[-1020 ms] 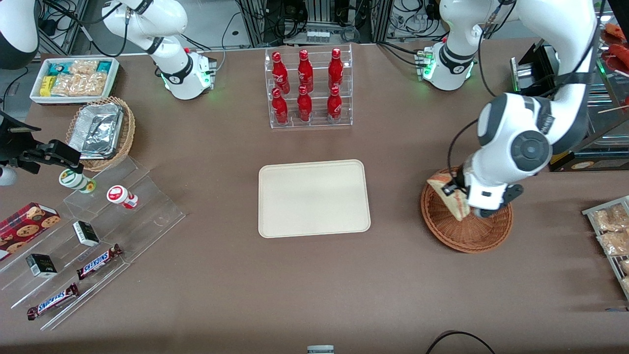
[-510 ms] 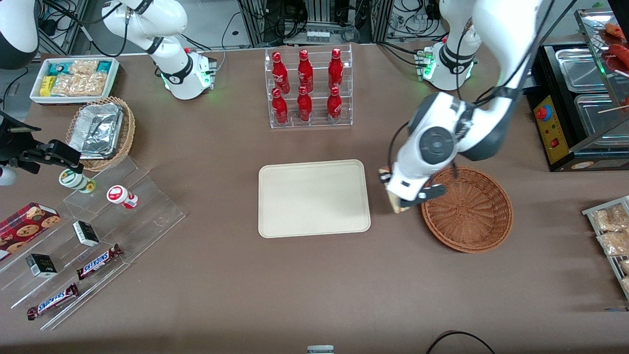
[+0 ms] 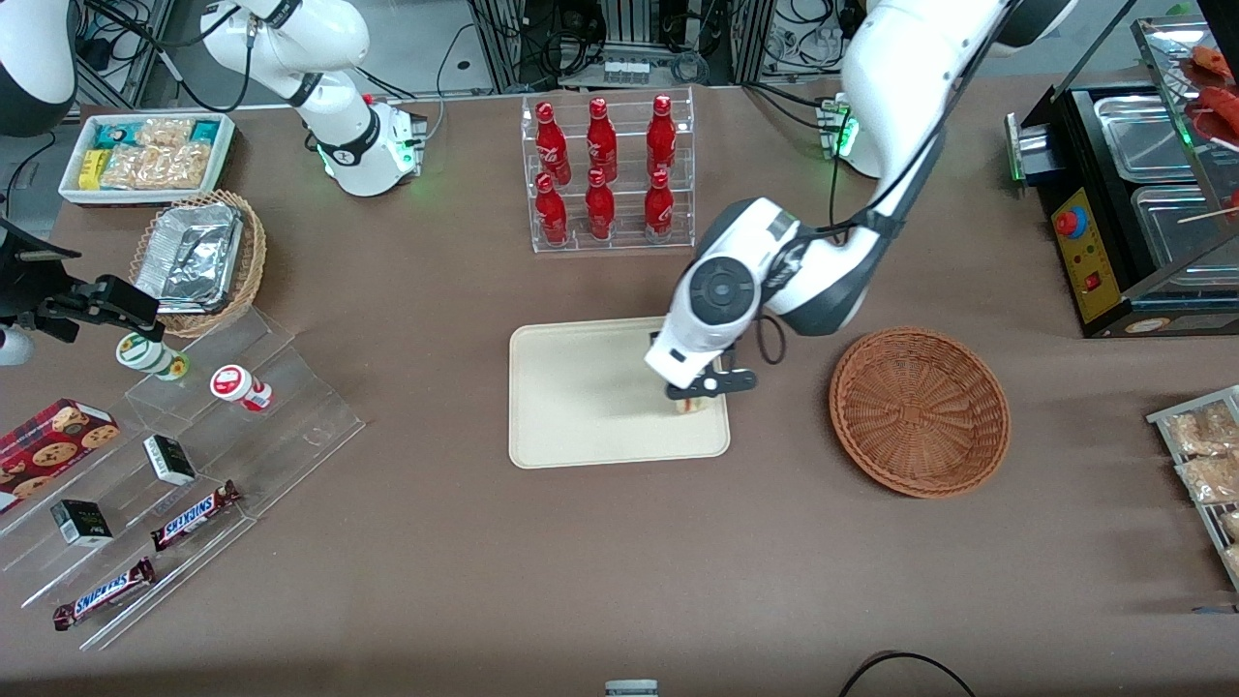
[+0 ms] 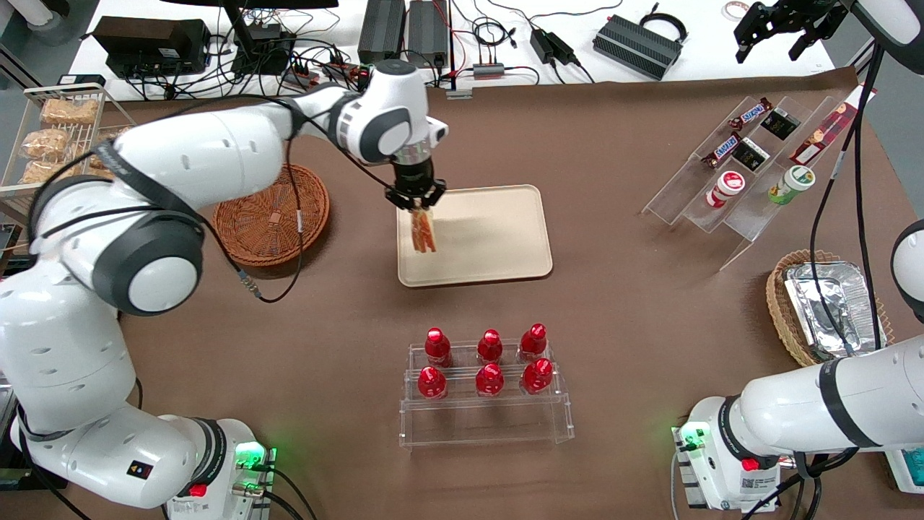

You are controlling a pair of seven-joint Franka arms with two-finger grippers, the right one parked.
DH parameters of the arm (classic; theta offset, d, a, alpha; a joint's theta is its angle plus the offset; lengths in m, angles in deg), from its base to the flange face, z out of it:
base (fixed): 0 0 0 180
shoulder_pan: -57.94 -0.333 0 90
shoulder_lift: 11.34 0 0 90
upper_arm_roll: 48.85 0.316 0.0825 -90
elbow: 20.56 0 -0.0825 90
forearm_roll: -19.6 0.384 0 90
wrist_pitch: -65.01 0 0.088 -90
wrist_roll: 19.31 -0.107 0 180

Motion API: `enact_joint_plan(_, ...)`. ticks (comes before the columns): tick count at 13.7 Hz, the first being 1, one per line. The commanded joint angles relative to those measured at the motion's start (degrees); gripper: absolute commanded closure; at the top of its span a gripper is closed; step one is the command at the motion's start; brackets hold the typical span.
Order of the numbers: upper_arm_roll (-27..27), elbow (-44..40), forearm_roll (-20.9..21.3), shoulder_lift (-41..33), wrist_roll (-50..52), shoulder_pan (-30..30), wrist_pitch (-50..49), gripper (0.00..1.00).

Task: Place sandwich from basket to tray
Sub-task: 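Lift the sandwich and carry it over the cream tray, then lower the sandwich onto the tray and open the left gripper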

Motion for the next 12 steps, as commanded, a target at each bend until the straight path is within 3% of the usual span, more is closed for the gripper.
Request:
enact_joint_plan(1,0.6,-8.5,0.6,6.1,3.6,3.7,-0.9,1.00)
enact_joint_plan(5,1.1,-13.3,1.8,10.8,6.2,7.1,-0.9,1.00)
enact_joint_plan(12,1.4,-15.8,6.3,13.2,7.8,7.7,0.9,1.00)
